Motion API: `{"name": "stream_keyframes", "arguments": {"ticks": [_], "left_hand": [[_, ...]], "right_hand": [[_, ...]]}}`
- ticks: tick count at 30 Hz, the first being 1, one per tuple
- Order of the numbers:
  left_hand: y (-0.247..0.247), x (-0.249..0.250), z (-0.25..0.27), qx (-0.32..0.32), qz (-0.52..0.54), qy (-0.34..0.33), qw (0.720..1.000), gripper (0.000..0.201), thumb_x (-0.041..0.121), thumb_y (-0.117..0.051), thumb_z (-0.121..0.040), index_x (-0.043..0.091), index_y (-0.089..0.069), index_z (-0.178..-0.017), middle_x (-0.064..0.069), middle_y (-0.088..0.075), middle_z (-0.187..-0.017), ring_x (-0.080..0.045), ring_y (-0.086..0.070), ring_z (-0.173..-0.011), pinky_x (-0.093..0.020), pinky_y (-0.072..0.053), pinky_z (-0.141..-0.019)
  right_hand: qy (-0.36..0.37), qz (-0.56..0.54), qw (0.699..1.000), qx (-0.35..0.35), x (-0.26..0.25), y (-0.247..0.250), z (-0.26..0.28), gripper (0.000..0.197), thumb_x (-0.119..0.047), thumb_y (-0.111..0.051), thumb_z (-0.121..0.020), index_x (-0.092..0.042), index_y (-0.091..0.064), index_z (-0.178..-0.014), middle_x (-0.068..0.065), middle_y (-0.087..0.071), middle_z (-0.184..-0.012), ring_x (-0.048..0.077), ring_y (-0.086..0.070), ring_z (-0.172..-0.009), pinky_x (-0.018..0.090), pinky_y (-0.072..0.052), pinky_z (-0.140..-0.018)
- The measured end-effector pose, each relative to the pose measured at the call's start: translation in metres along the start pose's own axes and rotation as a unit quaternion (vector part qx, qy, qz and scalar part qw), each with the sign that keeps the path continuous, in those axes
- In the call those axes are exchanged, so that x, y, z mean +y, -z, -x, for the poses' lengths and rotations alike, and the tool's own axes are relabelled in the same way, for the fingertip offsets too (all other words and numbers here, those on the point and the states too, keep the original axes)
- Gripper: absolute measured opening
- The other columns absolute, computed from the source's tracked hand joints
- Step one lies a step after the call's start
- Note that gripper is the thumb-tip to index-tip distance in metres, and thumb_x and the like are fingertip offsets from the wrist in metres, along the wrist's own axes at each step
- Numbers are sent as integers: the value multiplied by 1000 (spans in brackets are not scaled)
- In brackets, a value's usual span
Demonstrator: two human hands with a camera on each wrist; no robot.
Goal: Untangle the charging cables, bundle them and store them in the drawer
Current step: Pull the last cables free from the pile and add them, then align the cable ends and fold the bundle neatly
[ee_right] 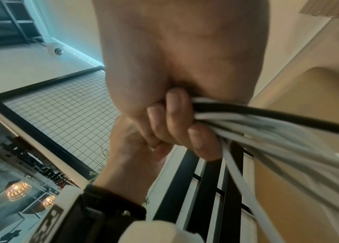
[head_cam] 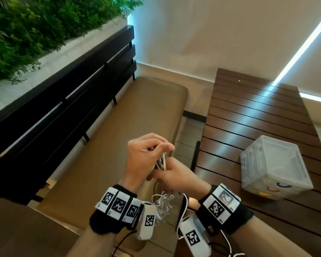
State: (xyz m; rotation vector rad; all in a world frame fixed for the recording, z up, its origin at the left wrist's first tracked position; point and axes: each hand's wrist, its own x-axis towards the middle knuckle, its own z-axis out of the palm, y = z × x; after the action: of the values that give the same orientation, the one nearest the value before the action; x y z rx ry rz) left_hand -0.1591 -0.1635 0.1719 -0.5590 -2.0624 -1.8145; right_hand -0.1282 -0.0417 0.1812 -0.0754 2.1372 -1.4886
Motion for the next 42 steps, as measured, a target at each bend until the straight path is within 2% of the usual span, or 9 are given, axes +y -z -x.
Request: {"name": "stream_keyframes", "arguments": {"ticks": [10, 15, 21, 24, 28, 32, 36, 40, 42], "left_hand": [[1, -8, -7, -123, 59, 33, 990, 18, 21, -71, -77, 22, -69, -60, -1, -73, -80, -11, -67, -75, -19, -49, -69], [2, -6, -12, -178, 22, 7, 984, 16, 22, -74, -76, 17, -74, -60, 2, -66, -73, -12, -60, -64, -19, -46, -62], [-3, -9, -13, -197, 5, 10, 980, 20, 28, -74, -81, 33, -69, -62, 3, -66, -77, -14, -62, -67, -23, -50, -66], [-2, -7, -10, -222, 24, 28, 974, 28, 46, -65, -89, 24, -75, -74, 1, -69, -90, -15, -66, -82, -24, -51, -75], [12, -16, 4, -92, 65, 92, 989, 60, 68, -47, -89, 30, -54, -135, -2, -59, -128, -18, -57, -121, -24, -47, -100], [16, -15, 49, 19, 102, 160, 982, 39, 54, -68, -84, 18, -59, -97, -7, -59, -87, -24, -57, -79, -36, -50, -77], [-13, -4, 103, -201, 58, 137, 968, 31, 36, -62, -91, 9, -71, -78, -1, -67, -69, -14, -62, -61, -31, -53, -57], [-70, -20, 136, -416, -84, 73, 903, 24, 38, -57, -98, 29, -66, -119, 18, -65, -115, 7, -57, -98, -18, -48, -87], [-100, -26, 147, -451, -146, 56, 879, 31, 34, -59, -98, 23, -61, -126, 6, -62, -127, -3, -55, -114, -21, -44, -99]], "right_hand": [[-69, -127, 986, -88, 3, 6, 6, 37, -8, -55, -96, -17, -39, -64, 0, -30, -51, 11, -28, -40, 23, -27, -41], [-71, -165, 975, -129, 4, 11, 7, 35, -14, -53, -98, -15, -48, -63, 4, -44, -55, 15, -39, -42, 28, -34, -45], [-71, -79, 992, -63, 0, 7, 5, 43, -16, -50, -101, -16, -40, -59, -3, -32, -46, 9, -26, -37, 21, -24, -38], [-83, -64, 994, -33, 3, 6, 2, 42, -21, -50, -102, -16, -42, -61, -3, -34, -47, 9, -28, -37, 20, -25, -37], [-28, -112, 993, -25, 4, 21, 1, 35, -35, -55, -101, -23, -47, -69, -7, -37, -54, 10, -28, -43, 23, -25, -41], [57, -146, 985, -68, -10, 53, 7, 45, -30, -47, -104, -32, -52, -59, -11, -38, -51, 9, -30, -40, 24, -26, -41], [93, -104, 986, -92, -18, 69, 10, 52, -25, -42, -106, -29, -50, -55, -10, -39, -48, 10, -31, -39, 34, -22, -47], [93, -64, 983, -144, -19, 70, 21, 46, -23, -43, -101, -20, -44, -55, -6, -36, -47, 11, -29, -40, 40, -18, -48], [85, -36, 984, -153, -18, 69, 29, 41, -22, -45, -100, -11, -41, -61, -1, -35, -51, 13, -28, -42, 36, -21, -48]]}}
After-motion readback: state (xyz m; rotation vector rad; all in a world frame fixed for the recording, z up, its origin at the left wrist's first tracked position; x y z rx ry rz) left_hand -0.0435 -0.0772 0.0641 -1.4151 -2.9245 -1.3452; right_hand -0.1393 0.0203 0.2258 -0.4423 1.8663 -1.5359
